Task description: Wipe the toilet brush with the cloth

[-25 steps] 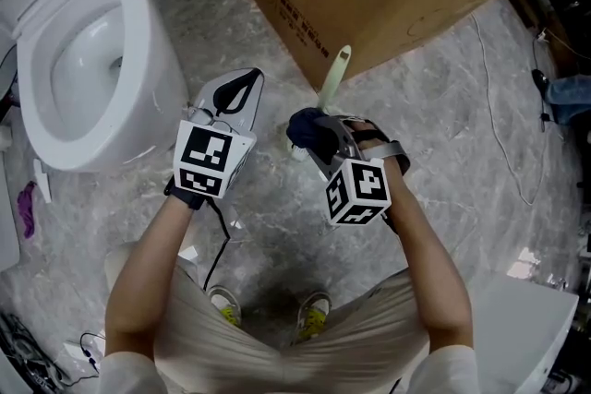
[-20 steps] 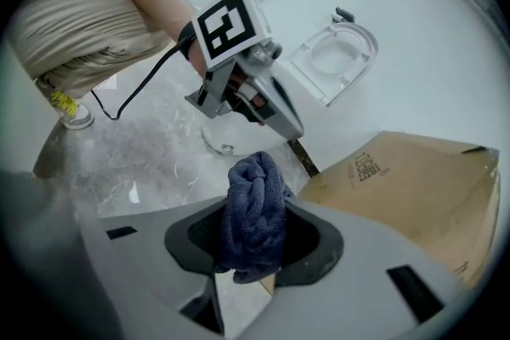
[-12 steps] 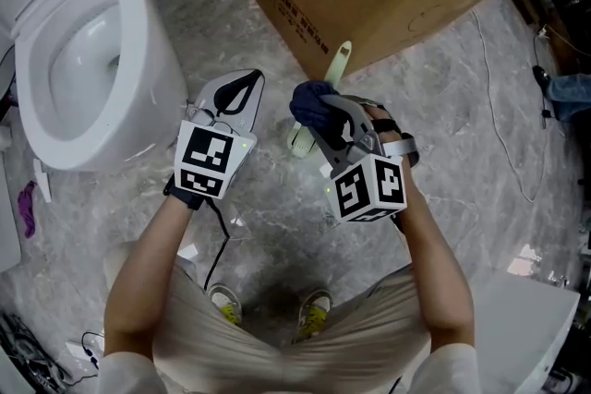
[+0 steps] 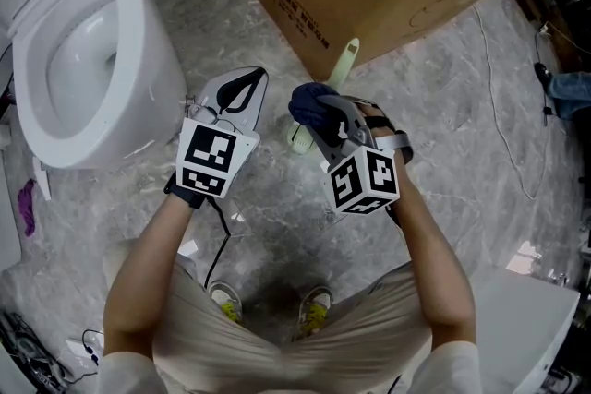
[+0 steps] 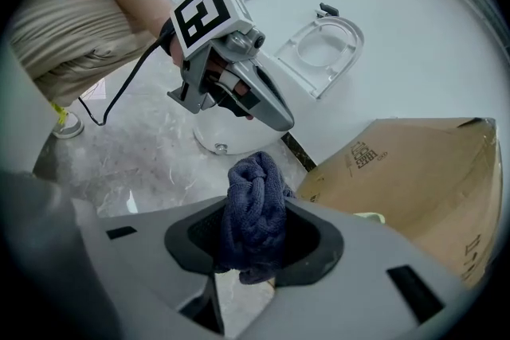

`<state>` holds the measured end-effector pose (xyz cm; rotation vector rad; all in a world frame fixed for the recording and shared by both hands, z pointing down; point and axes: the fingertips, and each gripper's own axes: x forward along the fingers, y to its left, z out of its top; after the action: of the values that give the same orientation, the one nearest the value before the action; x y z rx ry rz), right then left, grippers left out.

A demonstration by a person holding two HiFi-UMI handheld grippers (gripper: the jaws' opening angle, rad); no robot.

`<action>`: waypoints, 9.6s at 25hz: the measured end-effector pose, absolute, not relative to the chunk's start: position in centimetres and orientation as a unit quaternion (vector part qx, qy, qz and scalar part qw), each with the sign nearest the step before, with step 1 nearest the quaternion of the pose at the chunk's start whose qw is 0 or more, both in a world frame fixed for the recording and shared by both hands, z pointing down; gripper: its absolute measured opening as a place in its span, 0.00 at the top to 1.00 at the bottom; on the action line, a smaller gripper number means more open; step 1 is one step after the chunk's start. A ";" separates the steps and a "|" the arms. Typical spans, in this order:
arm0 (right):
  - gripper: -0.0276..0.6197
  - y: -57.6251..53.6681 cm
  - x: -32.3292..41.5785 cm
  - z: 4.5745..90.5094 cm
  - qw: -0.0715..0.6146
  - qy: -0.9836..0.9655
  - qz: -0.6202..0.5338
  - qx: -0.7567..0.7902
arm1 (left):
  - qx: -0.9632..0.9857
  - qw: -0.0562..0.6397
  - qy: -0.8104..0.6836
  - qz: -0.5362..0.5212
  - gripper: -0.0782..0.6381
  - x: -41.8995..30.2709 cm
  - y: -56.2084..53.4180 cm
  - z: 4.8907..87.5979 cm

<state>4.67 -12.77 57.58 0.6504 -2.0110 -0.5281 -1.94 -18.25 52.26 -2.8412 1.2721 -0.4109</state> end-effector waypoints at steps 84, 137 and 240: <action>0.72 -9.8 7.4 79.8 0.542 -0.793 -0.036 0.275 | -0.902 -0.004 0.414 -0.124 0.89 -2.6 -17.5 51.2; 0.72 -7.7 6.7 81.6 0.556 -0.792 0.076 0.241 | -0.908 -0.020 0.403 -0.116 0.89 -3.1 -17.5 51.6; 0.71 -3.8 6.0 77.6 0.476 -0.837 0.095 0.253 | -0.926 -0.022 0.362 -0.106 0.89 0.9 -17.4 51.3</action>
<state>6.01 -3.79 77.59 0.6176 -2.0449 0.2310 0.94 -17.37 51.29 -2.9499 1.1551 -0.3367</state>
